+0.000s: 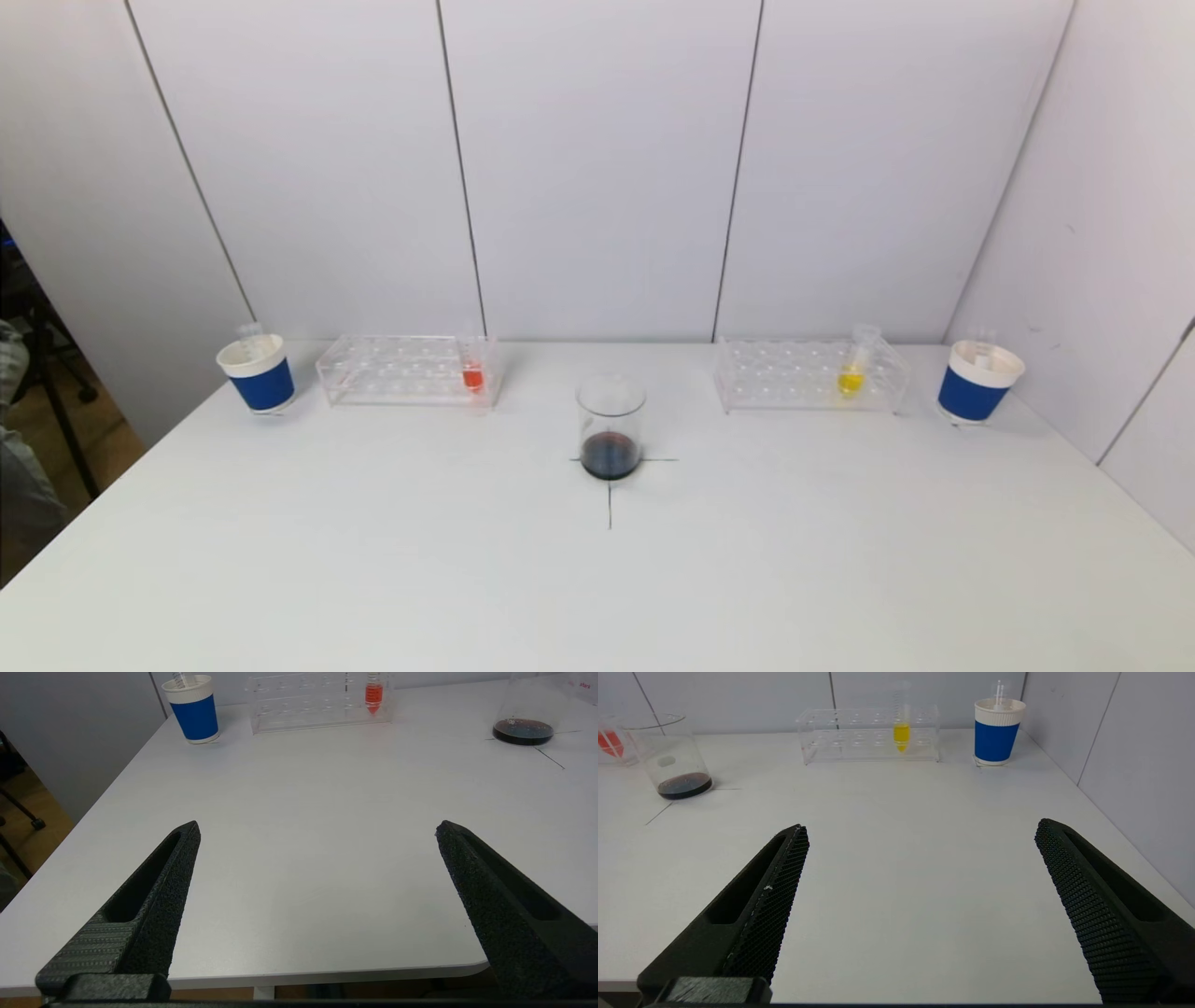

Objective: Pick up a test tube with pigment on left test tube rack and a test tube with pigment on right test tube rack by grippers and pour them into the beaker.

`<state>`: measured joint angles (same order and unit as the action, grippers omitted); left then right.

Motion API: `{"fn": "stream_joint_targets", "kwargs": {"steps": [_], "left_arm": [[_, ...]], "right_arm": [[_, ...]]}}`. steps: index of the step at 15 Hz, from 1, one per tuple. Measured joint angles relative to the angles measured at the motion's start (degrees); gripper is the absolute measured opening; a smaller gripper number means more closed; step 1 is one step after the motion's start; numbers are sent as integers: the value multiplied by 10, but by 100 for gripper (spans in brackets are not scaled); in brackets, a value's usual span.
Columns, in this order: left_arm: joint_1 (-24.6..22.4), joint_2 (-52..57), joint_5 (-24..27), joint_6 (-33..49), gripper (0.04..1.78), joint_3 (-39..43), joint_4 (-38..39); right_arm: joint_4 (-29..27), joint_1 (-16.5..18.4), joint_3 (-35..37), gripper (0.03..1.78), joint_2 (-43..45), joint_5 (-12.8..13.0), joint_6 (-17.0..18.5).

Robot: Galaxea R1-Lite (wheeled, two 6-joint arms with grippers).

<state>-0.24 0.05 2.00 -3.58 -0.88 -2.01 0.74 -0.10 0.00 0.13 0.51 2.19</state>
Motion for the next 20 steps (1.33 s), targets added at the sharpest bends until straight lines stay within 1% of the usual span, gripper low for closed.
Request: {"fn": "stream_joint_targets", "kwargs": {"steps": [5, 10, 20], "left_arm": [[0, 0, 0, 0, 176, 0, 0], [0, 0, 0, 0, 176, 0, 0], [0, 0, 0, 0, 176, 0, 0]], "right_arm": [[-2, 0, 0, 176, 0, 3, -2], [-5, 0, 0, 176, 0, 7, 4], [-4, 0, 0, 176, 0, 7, 5]]}}
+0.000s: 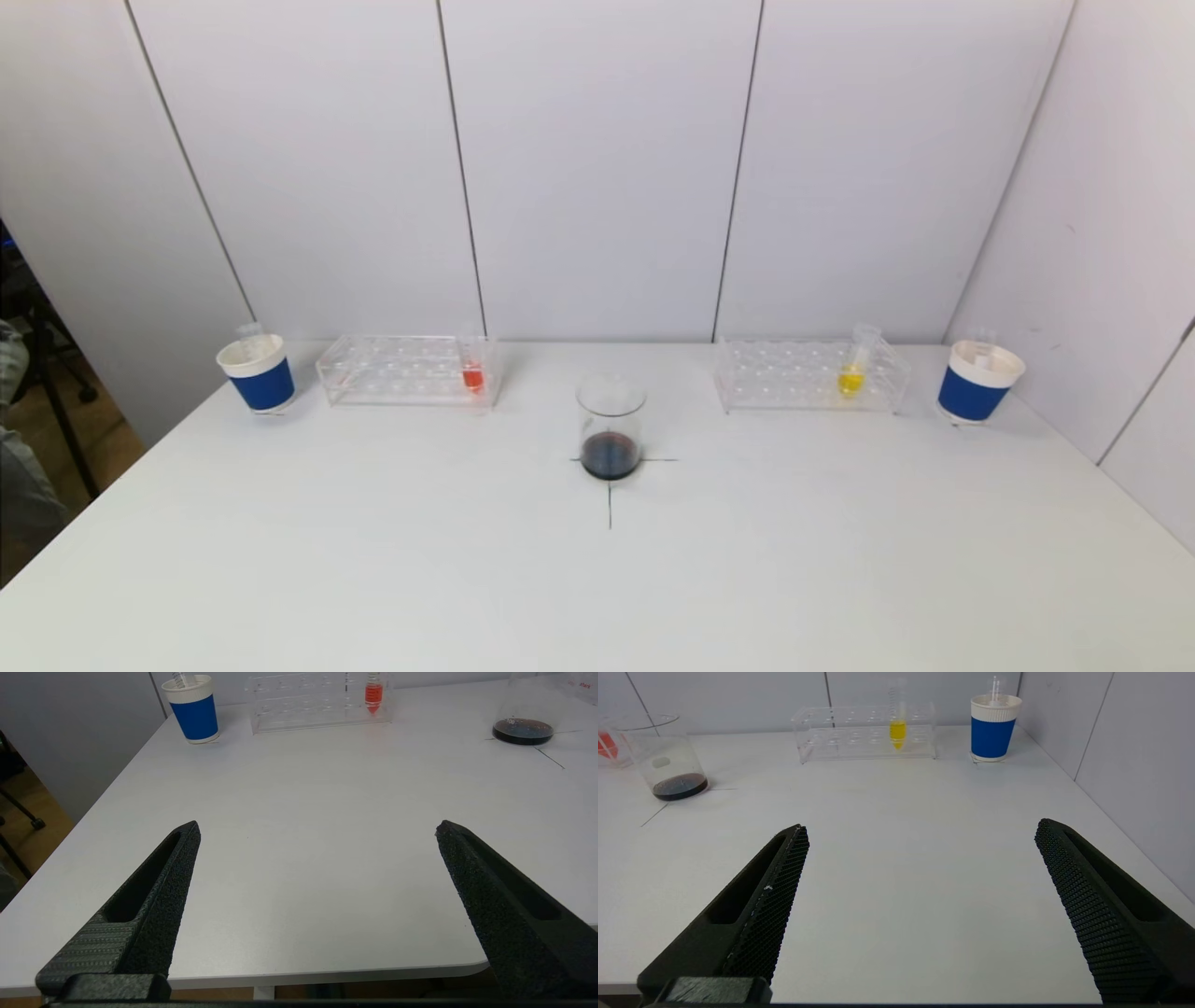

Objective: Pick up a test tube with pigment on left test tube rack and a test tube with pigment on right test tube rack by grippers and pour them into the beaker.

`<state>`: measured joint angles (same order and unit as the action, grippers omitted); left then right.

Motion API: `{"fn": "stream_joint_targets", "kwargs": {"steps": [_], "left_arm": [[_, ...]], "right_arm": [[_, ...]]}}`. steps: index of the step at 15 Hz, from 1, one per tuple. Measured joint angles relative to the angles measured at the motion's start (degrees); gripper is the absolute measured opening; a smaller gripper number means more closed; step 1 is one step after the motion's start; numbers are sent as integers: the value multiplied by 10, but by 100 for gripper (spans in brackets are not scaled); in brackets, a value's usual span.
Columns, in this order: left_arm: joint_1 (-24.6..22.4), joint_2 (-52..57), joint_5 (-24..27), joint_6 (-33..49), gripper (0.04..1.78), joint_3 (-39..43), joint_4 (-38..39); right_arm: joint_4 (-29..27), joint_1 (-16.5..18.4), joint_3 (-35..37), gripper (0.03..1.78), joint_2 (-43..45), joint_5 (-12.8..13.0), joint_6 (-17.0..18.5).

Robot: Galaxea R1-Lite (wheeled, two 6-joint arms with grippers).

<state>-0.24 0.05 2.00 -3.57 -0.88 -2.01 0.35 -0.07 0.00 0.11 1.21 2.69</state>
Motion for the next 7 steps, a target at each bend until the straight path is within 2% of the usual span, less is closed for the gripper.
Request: {"fn": "stream_joint_targets", "kwargs": {"steps": [7], "left_arm": [[0, 0, 0, 0, 176, 0, 0]], "right_arm": [[0, 0, 0, 176, 0, 0, 0]]}}
